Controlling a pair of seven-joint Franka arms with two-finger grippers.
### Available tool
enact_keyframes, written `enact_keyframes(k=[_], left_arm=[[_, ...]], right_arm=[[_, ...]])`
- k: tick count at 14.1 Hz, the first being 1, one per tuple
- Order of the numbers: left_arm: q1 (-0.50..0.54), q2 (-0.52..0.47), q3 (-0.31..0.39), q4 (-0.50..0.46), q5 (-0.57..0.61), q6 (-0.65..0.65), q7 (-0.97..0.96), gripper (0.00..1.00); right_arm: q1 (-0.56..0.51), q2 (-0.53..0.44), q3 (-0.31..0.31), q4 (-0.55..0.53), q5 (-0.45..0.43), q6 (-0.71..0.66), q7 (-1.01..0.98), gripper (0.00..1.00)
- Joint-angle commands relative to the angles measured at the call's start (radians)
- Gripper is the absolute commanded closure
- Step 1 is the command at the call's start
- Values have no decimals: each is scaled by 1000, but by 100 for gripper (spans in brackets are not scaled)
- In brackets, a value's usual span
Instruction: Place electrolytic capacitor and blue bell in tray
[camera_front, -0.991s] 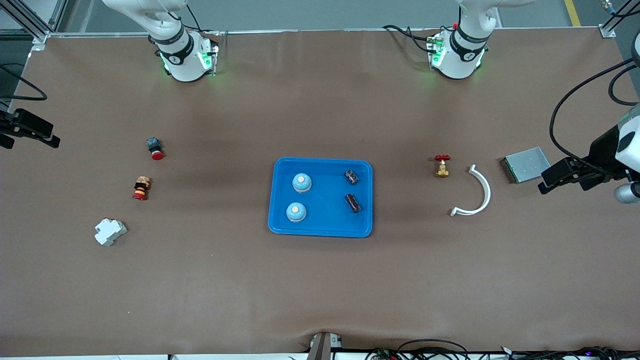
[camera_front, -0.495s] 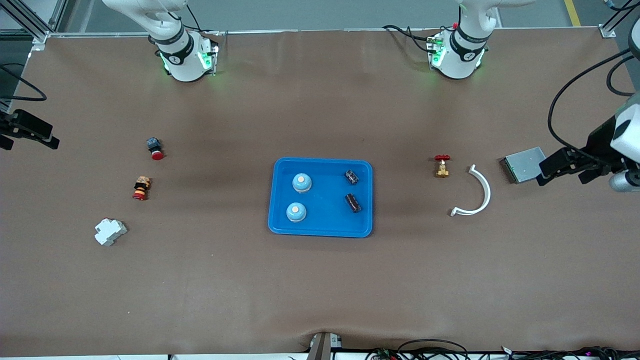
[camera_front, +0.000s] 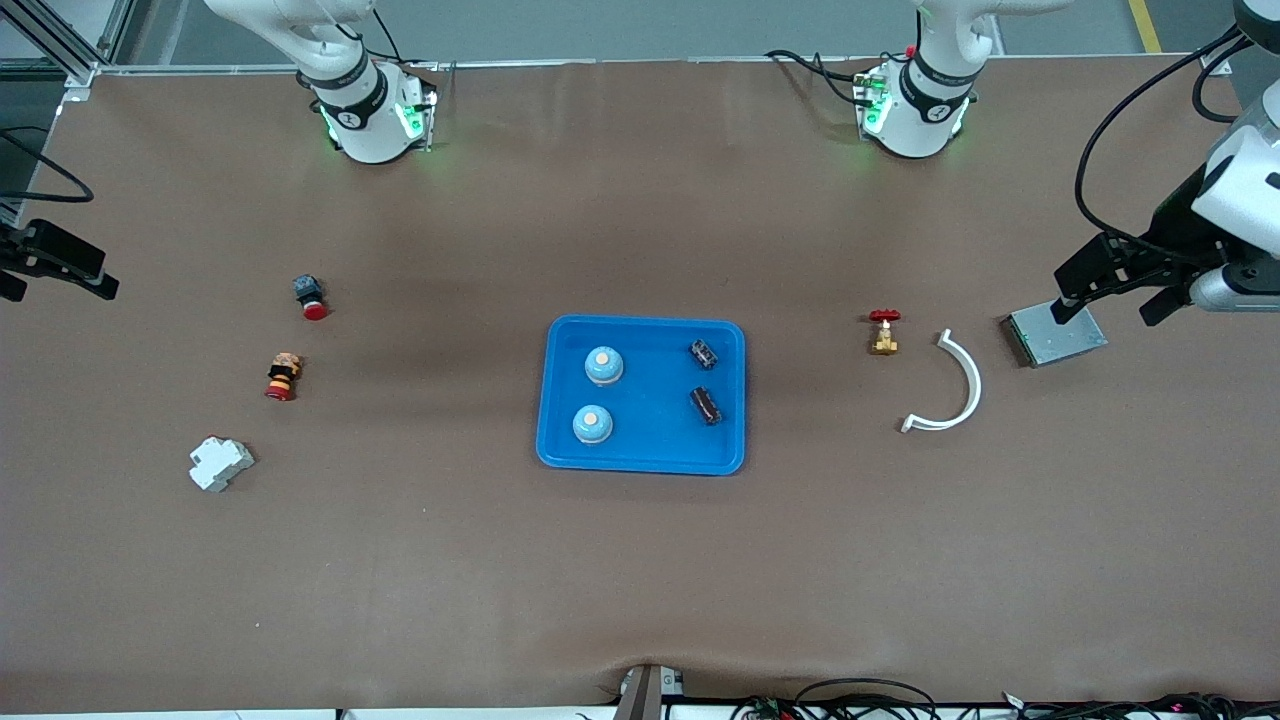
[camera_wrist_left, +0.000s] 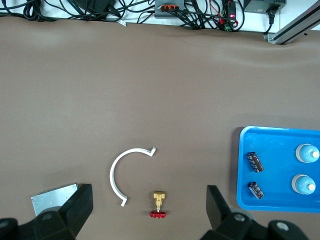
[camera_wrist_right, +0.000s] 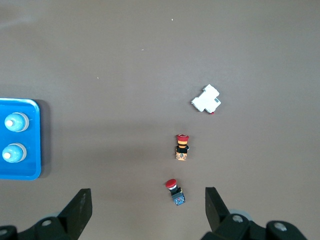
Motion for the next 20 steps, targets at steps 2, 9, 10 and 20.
enact_keyframes(k=[2, 9, 10, 20], left_arm=[[9, -16, 2, -20, 17, 19, 3, 0], [9, -3, -2, -8, 20, 27, 10, 0], [5, -1, -2, -5, 28, 30, 10, 0], [11, 11, -5, 6, 53, 21, 17, 0]], right_arm=[[16, -22, -4, -17, 11, 10, 19, 0], [17, -25, -4, -19, 11, 10, 19, 0], [16, -25, -4, -17, 11, 10, 19, 0], [19, -27, -4, -20, 11, 10, 19, 0]])
